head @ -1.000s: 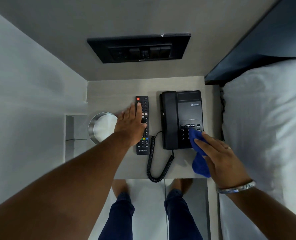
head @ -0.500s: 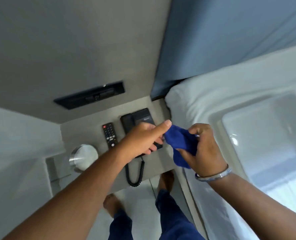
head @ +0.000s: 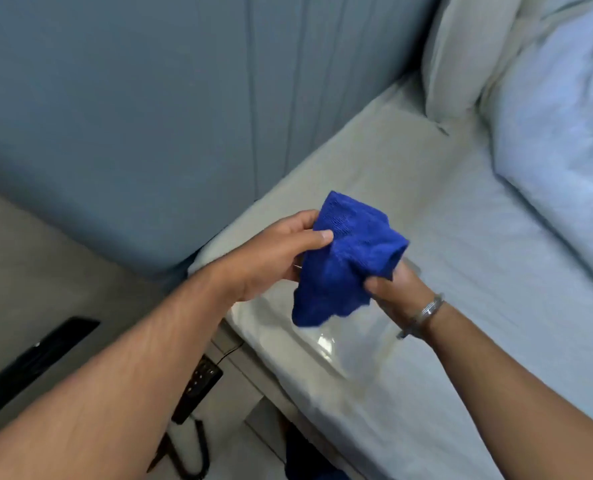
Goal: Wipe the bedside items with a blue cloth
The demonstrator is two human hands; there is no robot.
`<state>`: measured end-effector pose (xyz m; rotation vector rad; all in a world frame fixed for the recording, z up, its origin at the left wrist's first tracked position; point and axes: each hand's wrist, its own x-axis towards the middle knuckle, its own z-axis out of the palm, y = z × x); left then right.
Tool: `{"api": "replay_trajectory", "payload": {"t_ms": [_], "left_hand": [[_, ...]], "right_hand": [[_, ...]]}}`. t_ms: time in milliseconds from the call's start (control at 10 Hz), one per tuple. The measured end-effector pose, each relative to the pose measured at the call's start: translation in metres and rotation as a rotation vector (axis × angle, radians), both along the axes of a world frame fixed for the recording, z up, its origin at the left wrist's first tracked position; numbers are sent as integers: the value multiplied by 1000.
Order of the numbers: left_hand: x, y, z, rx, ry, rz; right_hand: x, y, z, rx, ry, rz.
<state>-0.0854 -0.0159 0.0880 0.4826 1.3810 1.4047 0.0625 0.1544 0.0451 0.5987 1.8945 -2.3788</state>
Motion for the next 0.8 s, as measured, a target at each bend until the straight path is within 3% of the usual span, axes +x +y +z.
{"api": "replay_trajectory", "payload": {"t_ms": [100, 200, 300, 400, 500, 600, 700, 800], "left_hand": [[3, 25, -11, -52, 36, -6], [16, 55, -42, -195, 96, 44], [22, 60, -65, -328, 20, -33], [31, 52, -99, -422, -118, -312], [37, 47, -119, -455, -112, -249], [43, 54, -147, -605, -58, -6], [48, 63, -154, -761, 65, -5], [52, 61, -142, -992, 559, -158]], "right_hand": [[-1, 19, -11, -266, 22, -10], [3, 42, -32, -239, -118, -185], [5, 52, -49, -186, -225, -315], [5, 65, -69, -314, -245, -464], [4, 81, -79, -336, -295, -581], [-1, 98, -105, -125, -494, -490], [-11, 96, -114, 144, -715, -225], [-27, 91, -94, 719, -995, 65]]}}
